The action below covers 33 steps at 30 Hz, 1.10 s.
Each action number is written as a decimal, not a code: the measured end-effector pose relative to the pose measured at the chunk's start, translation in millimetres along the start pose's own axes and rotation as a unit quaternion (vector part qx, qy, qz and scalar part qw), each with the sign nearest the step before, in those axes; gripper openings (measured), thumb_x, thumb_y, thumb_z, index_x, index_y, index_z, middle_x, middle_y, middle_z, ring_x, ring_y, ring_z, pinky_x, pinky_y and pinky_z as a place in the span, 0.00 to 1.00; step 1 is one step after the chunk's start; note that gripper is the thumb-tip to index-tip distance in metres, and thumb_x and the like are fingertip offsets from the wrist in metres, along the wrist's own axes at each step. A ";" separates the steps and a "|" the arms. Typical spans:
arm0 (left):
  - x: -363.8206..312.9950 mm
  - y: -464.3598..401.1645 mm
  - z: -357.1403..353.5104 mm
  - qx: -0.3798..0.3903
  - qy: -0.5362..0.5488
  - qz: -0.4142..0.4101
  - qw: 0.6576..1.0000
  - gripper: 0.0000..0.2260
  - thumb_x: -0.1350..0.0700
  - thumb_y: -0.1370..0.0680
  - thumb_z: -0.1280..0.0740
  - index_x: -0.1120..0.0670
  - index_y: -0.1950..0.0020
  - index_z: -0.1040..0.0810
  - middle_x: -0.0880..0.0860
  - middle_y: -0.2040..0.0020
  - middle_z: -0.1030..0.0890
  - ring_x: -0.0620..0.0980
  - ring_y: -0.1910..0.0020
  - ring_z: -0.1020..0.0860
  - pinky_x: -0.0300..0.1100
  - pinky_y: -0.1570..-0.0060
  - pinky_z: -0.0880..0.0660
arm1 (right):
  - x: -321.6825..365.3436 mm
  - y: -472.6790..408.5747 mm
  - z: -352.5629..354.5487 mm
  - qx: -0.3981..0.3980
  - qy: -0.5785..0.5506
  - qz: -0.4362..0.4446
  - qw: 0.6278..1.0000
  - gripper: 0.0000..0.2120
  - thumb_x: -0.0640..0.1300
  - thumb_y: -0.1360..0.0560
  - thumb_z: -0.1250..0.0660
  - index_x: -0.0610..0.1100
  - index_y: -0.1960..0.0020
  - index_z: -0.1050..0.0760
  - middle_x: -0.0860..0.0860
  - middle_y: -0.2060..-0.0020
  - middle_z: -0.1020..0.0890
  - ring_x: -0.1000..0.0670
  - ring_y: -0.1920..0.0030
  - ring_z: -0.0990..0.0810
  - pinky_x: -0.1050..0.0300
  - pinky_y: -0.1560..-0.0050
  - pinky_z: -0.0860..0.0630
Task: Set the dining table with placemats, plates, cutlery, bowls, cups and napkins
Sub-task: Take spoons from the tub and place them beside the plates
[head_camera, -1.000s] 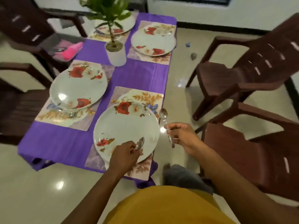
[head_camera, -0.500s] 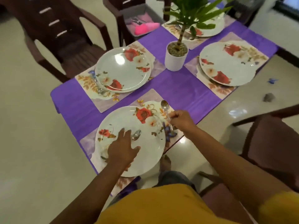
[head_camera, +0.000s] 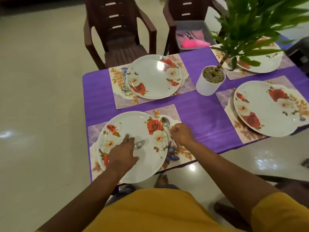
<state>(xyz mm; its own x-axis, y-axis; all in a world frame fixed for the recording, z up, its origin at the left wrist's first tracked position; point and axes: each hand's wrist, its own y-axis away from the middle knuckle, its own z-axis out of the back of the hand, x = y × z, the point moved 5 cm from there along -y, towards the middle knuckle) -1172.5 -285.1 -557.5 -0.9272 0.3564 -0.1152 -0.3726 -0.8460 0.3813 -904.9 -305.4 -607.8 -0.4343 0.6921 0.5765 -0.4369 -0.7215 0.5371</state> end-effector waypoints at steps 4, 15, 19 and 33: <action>-0.6 -1.6 0.1 -0.005 0.010 0.017 1.000 0.36 0.41 0.25 0.24 0.47 0.21 0.36 0.49 0.16 0.41 0.52 0.39 0.17 0.45 0.47 0.18 | 0.1 0.4 -1.2 -0.009 0.016 0.034 0.999 0.08 0.35 0.29 0.26 0.47 0.55 0.18 0.56 0.58 0.19 0.51 0.52 0.18 0.60 0.55 0.25; -1.3 -6.0 -8.3 -0.007 0.019 0.038 0.999 0.37 0.44 0.25 0.23 0.47 0.22 0.38 0.48 0.17 0.38 0.52 0.42 0.16 0.45 0.49 0.17 | 1.1 0.7 -3.2 -0.016 0.062 0.066 0.996 0.12 0.40 0.29 0.23 0.51 0.52 0.22 0.54 0.55 0.19 0.50 0.54 0.19 0.56 0.56 0.20; -0.3 -6.1 -11.7 -0.010 0.020 0.043 0.999 0.38 0.44 0.24 0.24 0.46 0.21 0.40 0.47 0.17 0.37 0.51 0.41 0.17 0.46 0.47 0.17 | -2.2 0.8 -4.2 -0.020 0.056 0.067 0.996 0.11 0.40 0.28 0.24 0.51 0.52 0.22 0.54 0.55 0.18 0.51 0.55 0.19 0.55 0.57 0.20; -2.6 -4.9 -12.3 -0.015 0.002 0.045 0.999 0.37 0.44 0.24 0.24 0.46 0.21 0.39 0.48 0.17 0.37 0.52 0.40 0.17 0.47 0.45 0.18 | -4.5 6.5 2.4 -0.021 0.073 0.053 0.996 0.16 0.40 0.27 0.26 0.53 0.45 0.26 0.51 0.54 0.18 0.48 0.55 0.19 0.53 0.58 0.20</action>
<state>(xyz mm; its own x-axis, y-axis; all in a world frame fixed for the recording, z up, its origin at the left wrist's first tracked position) -1168.8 -286.8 -570.3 -0.9574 0.2760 -0.0853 -0.2879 -0.8866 0.3621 -903.9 -313.3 -605.4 -0.5888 0.6093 0.5311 -0.4133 -0.7916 0.4500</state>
